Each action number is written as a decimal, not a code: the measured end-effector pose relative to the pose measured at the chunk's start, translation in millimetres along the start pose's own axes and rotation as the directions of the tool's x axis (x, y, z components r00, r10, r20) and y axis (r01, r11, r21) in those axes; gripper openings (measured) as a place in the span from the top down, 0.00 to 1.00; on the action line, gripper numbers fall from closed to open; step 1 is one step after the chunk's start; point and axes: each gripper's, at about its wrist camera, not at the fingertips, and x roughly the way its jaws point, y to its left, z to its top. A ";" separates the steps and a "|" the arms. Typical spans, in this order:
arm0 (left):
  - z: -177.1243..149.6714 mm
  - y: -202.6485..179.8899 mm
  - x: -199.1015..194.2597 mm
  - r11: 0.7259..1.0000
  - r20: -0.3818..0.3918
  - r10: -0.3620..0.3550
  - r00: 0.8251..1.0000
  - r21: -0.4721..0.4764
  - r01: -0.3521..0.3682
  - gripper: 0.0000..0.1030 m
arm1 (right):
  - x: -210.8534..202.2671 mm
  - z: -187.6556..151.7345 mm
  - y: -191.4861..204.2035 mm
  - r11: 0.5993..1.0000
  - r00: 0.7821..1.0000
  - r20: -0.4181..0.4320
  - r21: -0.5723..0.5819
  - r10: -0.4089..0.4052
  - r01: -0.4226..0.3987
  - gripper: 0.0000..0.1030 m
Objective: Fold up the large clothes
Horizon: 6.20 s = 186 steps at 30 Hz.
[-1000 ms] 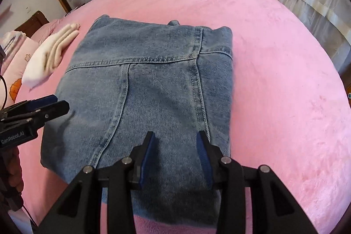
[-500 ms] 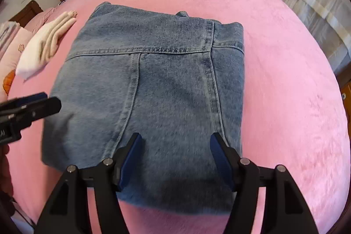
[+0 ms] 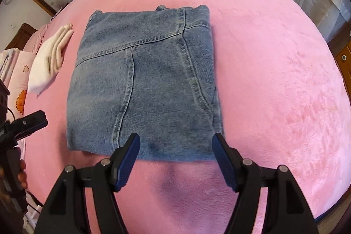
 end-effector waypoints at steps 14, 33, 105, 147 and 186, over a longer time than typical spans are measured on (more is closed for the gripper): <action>42.5 -3.1 32.8 0.990 -0.015 -0.136 0.991 -0.047 0.135 0.01 | 25.5 66.3 -42.0 0.984 0.987 0.005 0.082 0.160 -0.160 0.22; 52.6 0.8 99.8 0.978 -0.107 -0.209 0.972 -0.022 0.208 0.01 | 94.9 86.4 -52.5 0.918 0.917 -0.035 0.039 0.397 -0.395 0.21; 235.4 209.5 -184.7 0.993 0.248 -0.014 0.969 0.113 -0.015 0.50 | 51.5 194.3 420.9 0.776 0.816 0.008 -0.314 0.578 -0.547 0.81; 242.8 260.0 -135.8 0.911 0.428 0.366 0.826 0.013 -0.411 0.32 | 115.4 152.0 493.4 0.859 0.933 0.242 -0.499 0.267 -0.117 0.88; 8.3 108.5 -202.1 0.895 0.246 0.425 0.871 -0.258 -0.364 0.29 | -36.2 2.3 354.9 0.904 0.985 0.116 -0.423 0.128 -0.068 0.88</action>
